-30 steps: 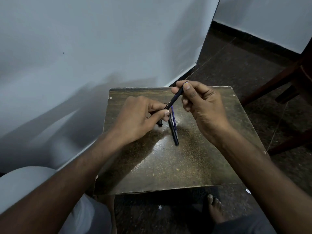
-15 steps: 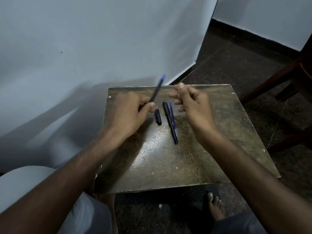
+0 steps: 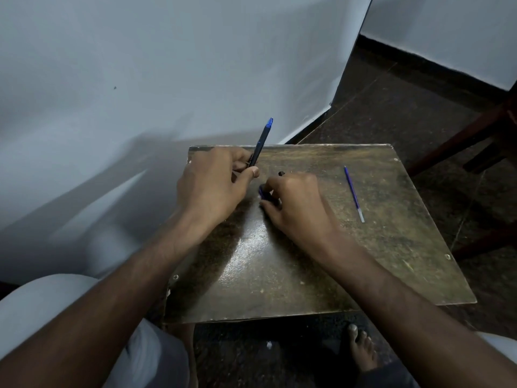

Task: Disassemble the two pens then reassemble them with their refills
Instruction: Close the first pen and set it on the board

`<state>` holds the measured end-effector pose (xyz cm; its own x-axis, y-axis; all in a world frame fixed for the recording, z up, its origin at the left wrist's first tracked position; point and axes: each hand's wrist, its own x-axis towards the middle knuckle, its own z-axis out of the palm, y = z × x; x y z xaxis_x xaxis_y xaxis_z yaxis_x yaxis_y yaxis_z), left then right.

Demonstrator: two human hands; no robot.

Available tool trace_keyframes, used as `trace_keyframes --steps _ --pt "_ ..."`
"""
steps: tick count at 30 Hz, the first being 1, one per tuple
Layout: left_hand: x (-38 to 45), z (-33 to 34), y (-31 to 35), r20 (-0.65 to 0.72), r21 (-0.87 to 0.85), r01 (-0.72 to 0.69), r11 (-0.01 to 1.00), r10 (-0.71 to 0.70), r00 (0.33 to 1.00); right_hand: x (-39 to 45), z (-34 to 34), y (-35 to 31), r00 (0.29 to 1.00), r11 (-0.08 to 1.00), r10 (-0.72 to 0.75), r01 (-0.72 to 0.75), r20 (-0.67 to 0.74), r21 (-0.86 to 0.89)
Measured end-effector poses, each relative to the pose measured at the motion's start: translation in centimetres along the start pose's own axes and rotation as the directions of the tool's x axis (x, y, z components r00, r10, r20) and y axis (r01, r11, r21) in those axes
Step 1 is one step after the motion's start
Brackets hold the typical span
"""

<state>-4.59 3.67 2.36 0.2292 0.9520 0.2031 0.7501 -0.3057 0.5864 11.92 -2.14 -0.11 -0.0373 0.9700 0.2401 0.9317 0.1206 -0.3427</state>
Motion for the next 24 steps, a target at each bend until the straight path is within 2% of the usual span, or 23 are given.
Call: trace_keyframes --steps 3,6,8,10,12,14,17,20,24 --pt "-0.1 -0.1 0.0 0.006 -0.06 0.023 0.998 -0.023 1.0 0.1 0.3 -0.5 1.0 1.0 0.019 -0.018 0.02 -0.014" --pt "0.1 -0.3 0.0 -0.043 -0.148 0.034 0.988 -0.041 0.998 0.2 -0.8 -0.2 0.997 0.997 0.076 -0.076 -0.006 -0.018" --pt "0.2 -0.4 0.0 -0.066 -0.173 0.005 0.985 -0.017 0.998 0.2 -2.6 0.5 0.988 0.991 0.121 -0.114 -0.097 0.07" --pt "0.1 -0.4 0.2 -0.055 -0.171 -0.027 0.985 0.018 0.998 0.0 -4.5 1.5 0.958 0.949 0.234 -0.187 -0.167 0.254" --pt "-0.2 -0.2 0.5 -0.03 -0.138 -0.068 0.988 0.064 0.998 0.0 -5.4 2.5 0.91 0.809 0.394 -0.274 -0.133 0.521" --pt "-0.6 0.4 0.9 0.008 -0.086 -0.122 0.989 0.123 0.992 0.1 -5.7 3.1 0.868 0.62 0.489 -0.274 -0.088 0.735" --pt "-1.1 0.7 1.6 0.067 0.022 -0.19 0.982 0.188 0.98 0.2 -6.1 3.6 0.814 0.479 0.562 -0.18 -0.143 0.859" --pt "-1.5 0.8 2.0 0.112 0.046 -0.226 0.973 0.22 0.969 0.1 -6.5 4.2 0.777 0.467 0.594 -0.122 -0.209 0.876" --pt "-1.6 1.1 2.1 0.127 0.071 -0.243 0.967 0.233 0.964 -0.1 -6.6 4.4 0.786 0.516 0.566 -0.102 -0.249 0.85"
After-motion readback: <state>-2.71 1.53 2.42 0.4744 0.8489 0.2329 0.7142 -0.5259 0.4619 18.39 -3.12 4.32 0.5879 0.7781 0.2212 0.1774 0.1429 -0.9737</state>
